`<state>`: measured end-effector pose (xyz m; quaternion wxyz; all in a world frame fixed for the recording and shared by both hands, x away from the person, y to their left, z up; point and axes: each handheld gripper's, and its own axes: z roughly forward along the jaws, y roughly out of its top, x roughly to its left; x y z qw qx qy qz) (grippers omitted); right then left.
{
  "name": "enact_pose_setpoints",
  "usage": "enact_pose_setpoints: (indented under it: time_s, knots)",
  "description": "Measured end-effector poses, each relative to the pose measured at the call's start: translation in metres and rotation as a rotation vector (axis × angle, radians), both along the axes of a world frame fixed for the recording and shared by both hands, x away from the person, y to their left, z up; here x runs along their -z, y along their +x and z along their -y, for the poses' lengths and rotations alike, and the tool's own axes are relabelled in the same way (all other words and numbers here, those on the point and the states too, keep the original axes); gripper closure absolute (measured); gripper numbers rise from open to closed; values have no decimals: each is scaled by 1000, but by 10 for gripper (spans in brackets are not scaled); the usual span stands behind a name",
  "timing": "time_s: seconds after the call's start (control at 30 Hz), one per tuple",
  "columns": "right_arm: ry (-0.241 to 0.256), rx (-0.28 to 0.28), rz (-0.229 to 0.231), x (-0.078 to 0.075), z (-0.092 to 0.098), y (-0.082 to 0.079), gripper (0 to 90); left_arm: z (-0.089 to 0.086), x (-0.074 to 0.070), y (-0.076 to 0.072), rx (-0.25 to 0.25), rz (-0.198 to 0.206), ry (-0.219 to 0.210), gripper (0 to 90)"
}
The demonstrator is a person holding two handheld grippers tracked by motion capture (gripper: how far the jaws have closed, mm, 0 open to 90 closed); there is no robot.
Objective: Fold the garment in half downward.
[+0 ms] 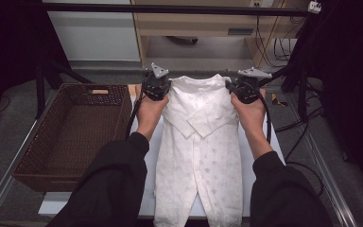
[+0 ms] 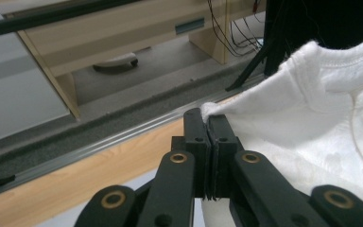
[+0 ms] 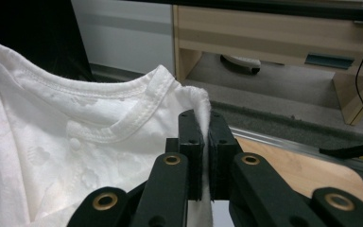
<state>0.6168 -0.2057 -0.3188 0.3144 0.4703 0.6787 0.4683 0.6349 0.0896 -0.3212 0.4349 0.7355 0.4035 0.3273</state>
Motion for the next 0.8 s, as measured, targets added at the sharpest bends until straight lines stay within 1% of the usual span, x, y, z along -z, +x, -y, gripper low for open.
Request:
enact_pose_setpoints:
  time_s: [0.03, 0.07, 0.13, 0.2, 0.27, 0.43, 0.47, 0.5, 0.53, 0.57, 0.6, 0.63, 0.67, 0.7, 0.8]
  knots:
    - [1, 1, 0, -2, 0, 1, 871, 0, 0, 0, 0, 0, 0, 888]
    - [-4, 1, 3, -5, 0, 4, 871, 1, -5, 3, 2, 6, 9, 888]
    - [0, -4, 0, -9, -1, 8, 871, 3, -9, 6, 12, 8, 5, 887]
    - [7, -11, -1, -10, -2, 10, 871, 4, -12, 8, 15, 21, 9, 887]
    - [14, -14, -1, -9, -2, 12, 871, 4, -12, 10, 20, 12, -2, 887]
    - [30, -2, -1, -8, -2, 15, 871, 7, -11, 17, 24, 2, 3, 887]
    - [53, 10, -6, -9, -1, 20, 871, 8, -11, 22, 22, 0, 15, 887]
    - [53, 10, -6, -9, -1, 20, 871, 8, -11, 22, 22, 0, 15, 887]
    - [64, 23, -5, -10, -2, 25, 871, 9, -14, 27, 15, 3, 8, 887]
    - [64, 23, -5, -10, -2, 25, 871, 9, -14, 27, 15, 3, 8, 887]
    - [61, 29, -3, -13, -4, 32, 871, 10, -16, 30, 8, 7, 15, 887]
    - [65, 31, -4, -14, -4, 34, 871, 11, -20, 34, -4, 2, 15, 887]
    - [65, 31, -4, -14, -4, 34, 871, 11, -20, 34, -4, 2, 15, 887]
    - [79, 32, 5, -18, -5, 41, 871, 12, -26, 40, -12, 5, 12, 887]
    - [87, 33, 29, -25, -8, 47, 871, 13, -38, 45, -18, 24, 28, 887]
